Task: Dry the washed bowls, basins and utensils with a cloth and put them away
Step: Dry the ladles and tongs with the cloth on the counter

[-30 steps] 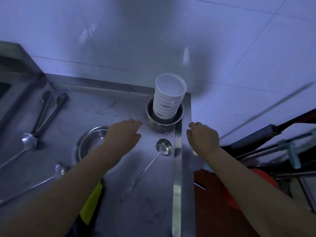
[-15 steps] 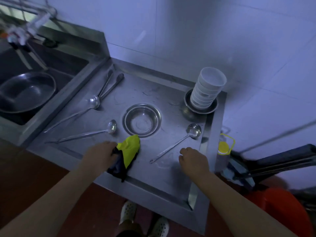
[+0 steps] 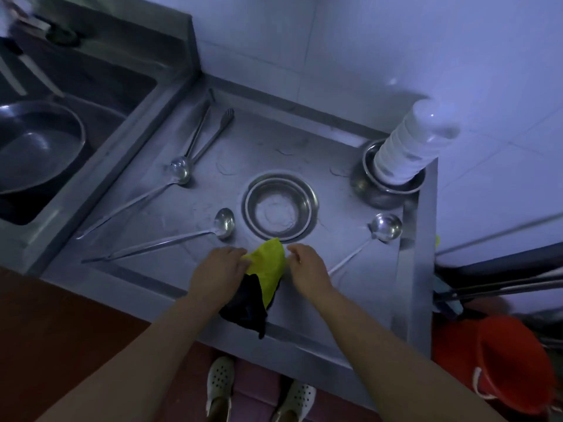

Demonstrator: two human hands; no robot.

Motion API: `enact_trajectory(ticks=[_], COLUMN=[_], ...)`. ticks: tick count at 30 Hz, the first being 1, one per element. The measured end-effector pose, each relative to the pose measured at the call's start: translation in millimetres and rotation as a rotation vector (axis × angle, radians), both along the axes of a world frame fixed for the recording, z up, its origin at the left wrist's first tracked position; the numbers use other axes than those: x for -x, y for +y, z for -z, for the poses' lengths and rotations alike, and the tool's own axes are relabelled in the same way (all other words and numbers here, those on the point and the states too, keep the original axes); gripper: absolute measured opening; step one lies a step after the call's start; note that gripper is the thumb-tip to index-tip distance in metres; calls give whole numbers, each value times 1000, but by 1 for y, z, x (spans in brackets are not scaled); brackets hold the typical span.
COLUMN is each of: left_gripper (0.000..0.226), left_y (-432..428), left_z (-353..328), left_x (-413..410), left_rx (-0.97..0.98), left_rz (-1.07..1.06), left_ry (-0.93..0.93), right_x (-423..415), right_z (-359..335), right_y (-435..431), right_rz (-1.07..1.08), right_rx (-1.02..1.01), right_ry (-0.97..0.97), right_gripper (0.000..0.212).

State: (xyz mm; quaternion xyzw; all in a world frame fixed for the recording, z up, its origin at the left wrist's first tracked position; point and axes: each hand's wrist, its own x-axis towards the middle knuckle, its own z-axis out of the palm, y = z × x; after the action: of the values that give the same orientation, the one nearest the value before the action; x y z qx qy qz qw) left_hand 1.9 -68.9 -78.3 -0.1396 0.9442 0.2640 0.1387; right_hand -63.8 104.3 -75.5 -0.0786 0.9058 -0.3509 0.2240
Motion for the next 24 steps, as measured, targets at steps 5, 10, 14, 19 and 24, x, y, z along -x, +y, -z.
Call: enact_trajectory(ticks=[5, 10, 14, 19, 24], left_gripper=[68, 40, 29, 25, 16], left_y=[0, -9, -14, -26, -42], left_z=[15, 10, -15, -59, -105], left_x=[26, 23, 15, 23, 43], left_rx=[-97, -34, -176, -114, 153], left_rz=[72, 187, 362, 416, 548], left_ry=[-88, 38, 158, 130, 48], right_x=[3, -10, -17, -23, -22], right_z=[18, 12, -1, -23, -82], right_y=[-30, -22, -16, 4, 7], right_rz=[210, 29, -244, 30, 246], right_rx=[211, 163, -25, 29, 293], right_ry=[-213, -143, -102, -97, -186], right_gripper=[37, 61, 37, 12, 12])
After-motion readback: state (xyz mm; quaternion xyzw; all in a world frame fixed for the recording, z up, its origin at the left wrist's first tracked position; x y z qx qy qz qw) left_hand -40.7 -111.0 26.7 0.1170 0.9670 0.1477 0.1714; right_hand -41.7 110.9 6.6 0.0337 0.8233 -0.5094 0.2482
